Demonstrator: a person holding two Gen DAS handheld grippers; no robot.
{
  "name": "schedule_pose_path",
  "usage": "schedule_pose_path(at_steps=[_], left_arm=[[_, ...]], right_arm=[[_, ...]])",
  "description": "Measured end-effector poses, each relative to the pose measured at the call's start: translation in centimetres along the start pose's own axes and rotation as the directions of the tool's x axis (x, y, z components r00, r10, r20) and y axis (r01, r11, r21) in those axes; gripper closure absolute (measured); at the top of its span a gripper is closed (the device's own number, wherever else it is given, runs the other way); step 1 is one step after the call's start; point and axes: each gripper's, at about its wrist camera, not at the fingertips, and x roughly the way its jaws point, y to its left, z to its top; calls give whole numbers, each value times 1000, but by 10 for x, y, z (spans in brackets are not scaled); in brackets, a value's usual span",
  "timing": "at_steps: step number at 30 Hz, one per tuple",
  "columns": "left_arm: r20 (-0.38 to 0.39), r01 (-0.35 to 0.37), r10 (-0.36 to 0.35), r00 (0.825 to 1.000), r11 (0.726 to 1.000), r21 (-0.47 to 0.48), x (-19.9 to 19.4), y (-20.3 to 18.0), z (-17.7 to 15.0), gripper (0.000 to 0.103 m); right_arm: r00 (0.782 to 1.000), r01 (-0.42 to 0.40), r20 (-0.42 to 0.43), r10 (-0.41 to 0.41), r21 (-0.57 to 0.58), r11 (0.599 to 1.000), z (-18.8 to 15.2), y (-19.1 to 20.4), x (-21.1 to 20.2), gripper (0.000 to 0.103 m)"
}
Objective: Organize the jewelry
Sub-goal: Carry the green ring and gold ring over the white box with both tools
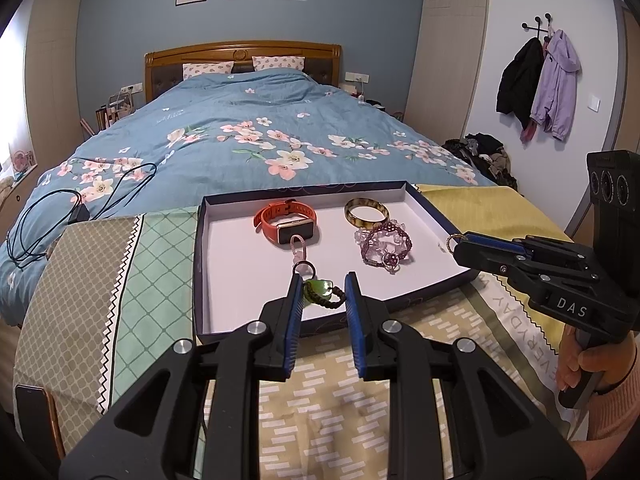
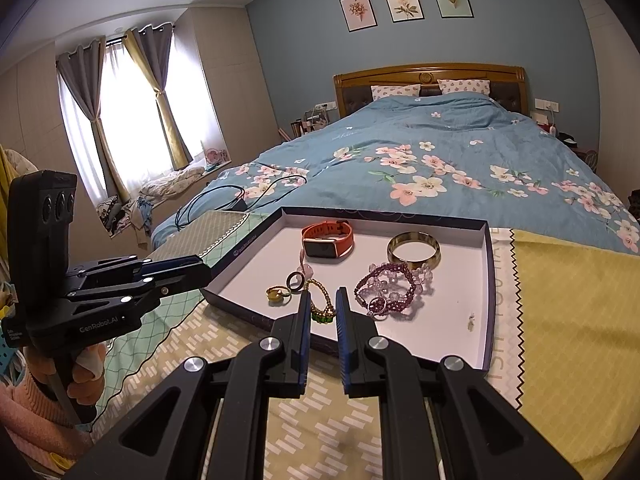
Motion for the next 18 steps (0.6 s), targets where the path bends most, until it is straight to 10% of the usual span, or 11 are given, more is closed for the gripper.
schedule_pose_path(at_steps=[18], left_arm=[[9,-11,11,1000,1000,-2,5,2,7,82]], right_arm=[[1000,8,7,-8,5,1000,6,-4,3,92]])
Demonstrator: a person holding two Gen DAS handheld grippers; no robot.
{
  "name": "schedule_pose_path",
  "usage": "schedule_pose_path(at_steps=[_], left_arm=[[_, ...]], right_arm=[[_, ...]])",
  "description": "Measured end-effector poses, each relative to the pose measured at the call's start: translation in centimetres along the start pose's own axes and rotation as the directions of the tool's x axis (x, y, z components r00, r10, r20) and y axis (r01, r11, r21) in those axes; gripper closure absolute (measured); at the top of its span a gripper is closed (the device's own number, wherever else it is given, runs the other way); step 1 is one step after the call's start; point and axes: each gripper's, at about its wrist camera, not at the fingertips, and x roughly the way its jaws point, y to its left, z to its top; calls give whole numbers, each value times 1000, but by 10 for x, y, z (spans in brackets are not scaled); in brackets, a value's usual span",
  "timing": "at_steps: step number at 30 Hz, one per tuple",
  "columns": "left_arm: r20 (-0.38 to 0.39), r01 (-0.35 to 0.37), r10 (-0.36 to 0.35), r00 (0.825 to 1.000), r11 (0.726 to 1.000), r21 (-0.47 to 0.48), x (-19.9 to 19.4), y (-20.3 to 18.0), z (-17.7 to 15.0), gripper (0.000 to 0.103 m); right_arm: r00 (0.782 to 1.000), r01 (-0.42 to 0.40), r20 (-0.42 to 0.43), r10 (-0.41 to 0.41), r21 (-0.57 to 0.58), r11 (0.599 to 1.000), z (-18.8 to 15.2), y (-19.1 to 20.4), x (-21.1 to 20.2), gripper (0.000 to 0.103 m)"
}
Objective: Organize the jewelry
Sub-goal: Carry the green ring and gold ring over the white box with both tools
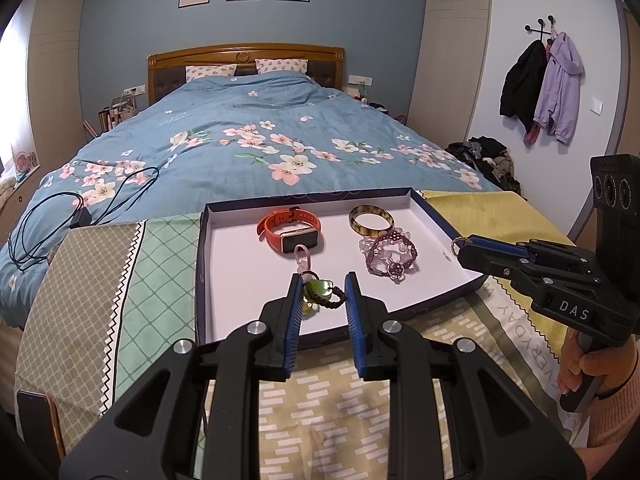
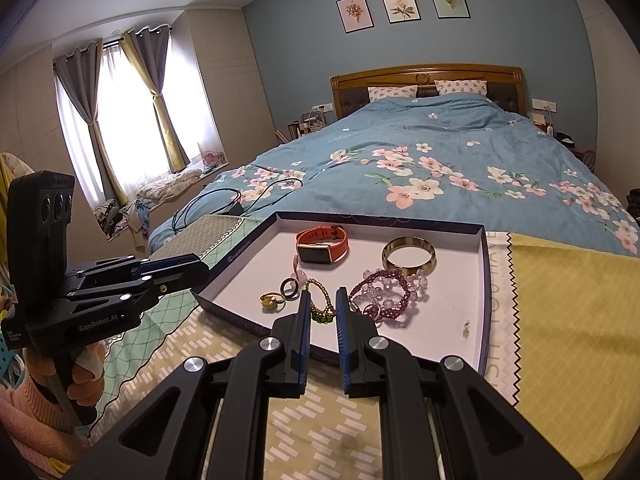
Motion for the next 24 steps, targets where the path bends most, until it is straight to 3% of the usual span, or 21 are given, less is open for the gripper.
schedule_pose_path(at_steps=[24], left_arm=[[-13,-13,13,1000,1000,-6,19,2,7,82]], right_arm=[[1000,5,-6,-5,8,1000,4,-7,9,92]])
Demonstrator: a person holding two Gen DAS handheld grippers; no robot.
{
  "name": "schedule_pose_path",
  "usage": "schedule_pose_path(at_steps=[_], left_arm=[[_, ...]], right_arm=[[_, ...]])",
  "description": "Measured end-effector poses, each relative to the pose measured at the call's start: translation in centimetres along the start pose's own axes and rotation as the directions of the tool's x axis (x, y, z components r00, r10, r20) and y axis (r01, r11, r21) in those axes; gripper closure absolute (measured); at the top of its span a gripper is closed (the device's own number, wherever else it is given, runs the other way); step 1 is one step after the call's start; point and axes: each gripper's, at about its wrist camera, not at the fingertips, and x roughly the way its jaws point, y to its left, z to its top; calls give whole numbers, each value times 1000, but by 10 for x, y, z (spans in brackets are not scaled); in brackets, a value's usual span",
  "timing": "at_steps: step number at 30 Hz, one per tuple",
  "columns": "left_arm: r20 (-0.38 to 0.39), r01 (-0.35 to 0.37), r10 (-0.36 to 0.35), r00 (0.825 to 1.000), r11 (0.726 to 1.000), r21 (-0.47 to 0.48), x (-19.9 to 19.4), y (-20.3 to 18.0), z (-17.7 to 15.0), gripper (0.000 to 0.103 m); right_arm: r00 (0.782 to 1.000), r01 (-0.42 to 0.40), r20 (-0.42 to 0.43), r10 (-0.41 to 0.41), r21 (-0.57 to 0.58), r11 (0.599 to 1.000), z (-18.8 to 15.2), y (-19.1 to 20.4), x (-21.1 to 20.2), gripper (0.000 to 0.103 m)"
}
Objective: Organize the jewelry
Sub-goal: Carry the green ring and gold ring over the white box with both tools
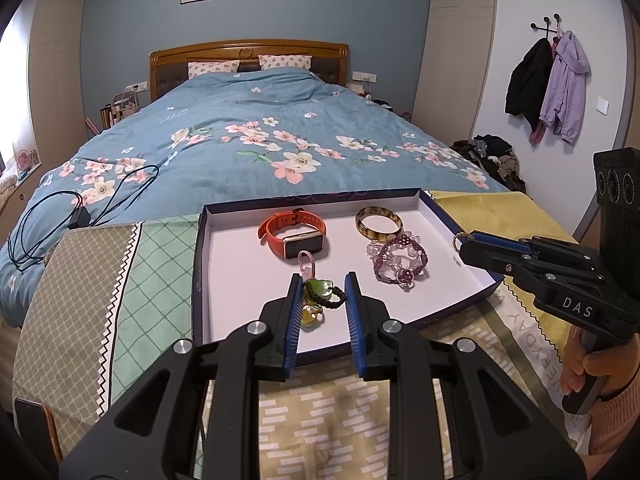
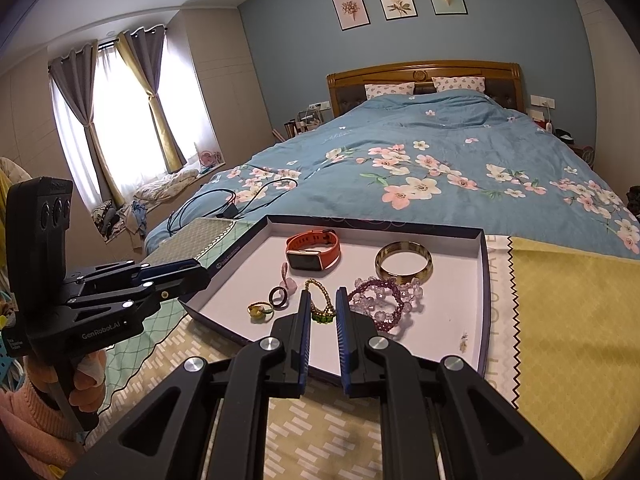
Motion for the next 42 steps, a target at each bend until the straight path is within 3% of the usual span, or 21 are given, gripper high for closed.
schedule_pose_path(at_steps=[42], left_arm=[[-18,-18,18,1000,1000,-4,18,7,3,82]], right_arm=[[1000,8,-21,-8,19,1000,0,-16,19,92]])
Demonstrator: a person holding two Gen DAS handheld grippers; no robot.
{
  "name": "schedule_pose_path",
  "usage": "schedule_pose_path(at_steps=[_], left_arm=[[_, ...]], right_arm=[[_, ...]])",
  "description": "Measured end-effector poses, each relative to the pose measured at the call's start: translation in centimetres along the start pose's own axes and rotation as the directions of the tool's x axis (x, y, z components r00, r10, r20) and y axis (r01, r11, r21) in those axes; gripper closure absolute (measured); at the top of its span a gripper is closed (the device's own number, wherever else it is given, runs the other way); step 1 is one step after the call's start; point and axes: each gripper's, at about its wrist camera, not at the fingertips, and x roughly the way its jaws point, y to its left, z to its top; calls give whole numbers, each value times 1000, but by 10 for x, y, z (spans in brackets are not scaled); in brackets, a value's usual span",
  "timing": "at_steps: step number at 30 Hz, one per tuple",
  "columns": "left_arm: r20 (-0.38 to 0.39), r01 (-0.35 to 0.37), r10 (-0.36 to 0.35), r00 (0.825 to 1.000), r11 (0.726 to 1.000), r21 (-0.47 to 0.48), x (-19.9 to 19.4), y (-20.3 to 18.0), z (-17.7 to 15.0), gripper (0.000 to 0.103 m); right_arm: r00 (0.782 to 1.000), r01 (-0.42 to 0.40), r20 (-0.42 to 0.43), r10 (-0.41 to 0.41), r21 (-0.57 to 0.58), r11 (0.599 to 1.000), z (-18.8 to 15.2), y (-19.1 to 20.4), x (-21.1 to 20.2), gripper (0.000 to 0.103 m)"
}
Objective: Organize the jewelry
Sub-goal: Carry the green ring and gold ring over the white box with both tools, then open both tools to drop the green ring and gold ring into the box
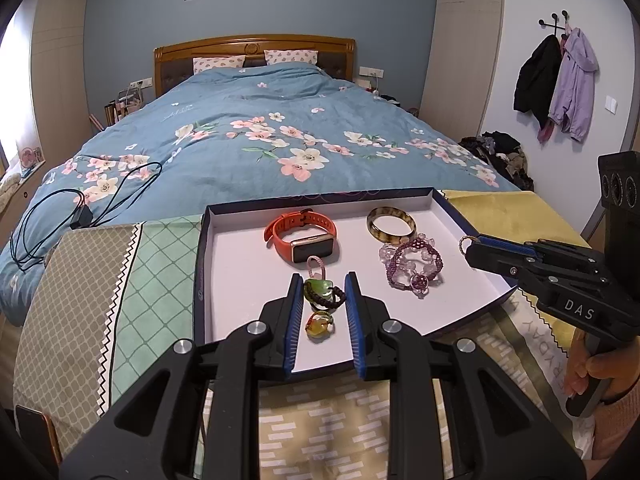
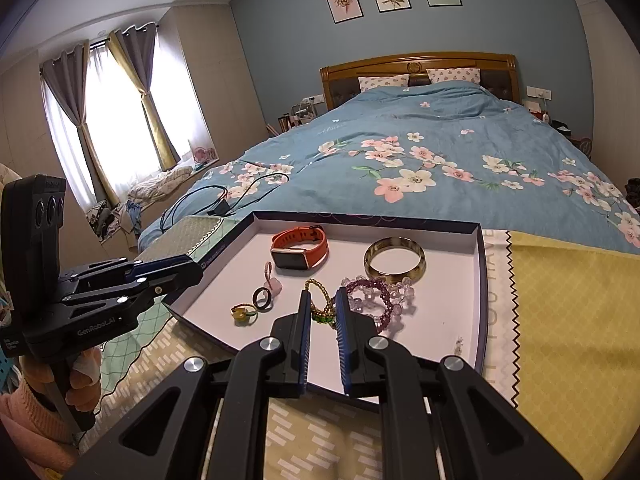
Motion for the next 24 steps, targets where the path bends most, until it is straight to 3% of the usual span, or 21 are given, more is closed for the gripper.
schedule_pose_path(at_steps=[24], left_arm=[[-66,-25,23,998,999,-32,32,11,1,82]], right_arm=[[995,53,-88,-51,19,998,5,-10,32,92]])
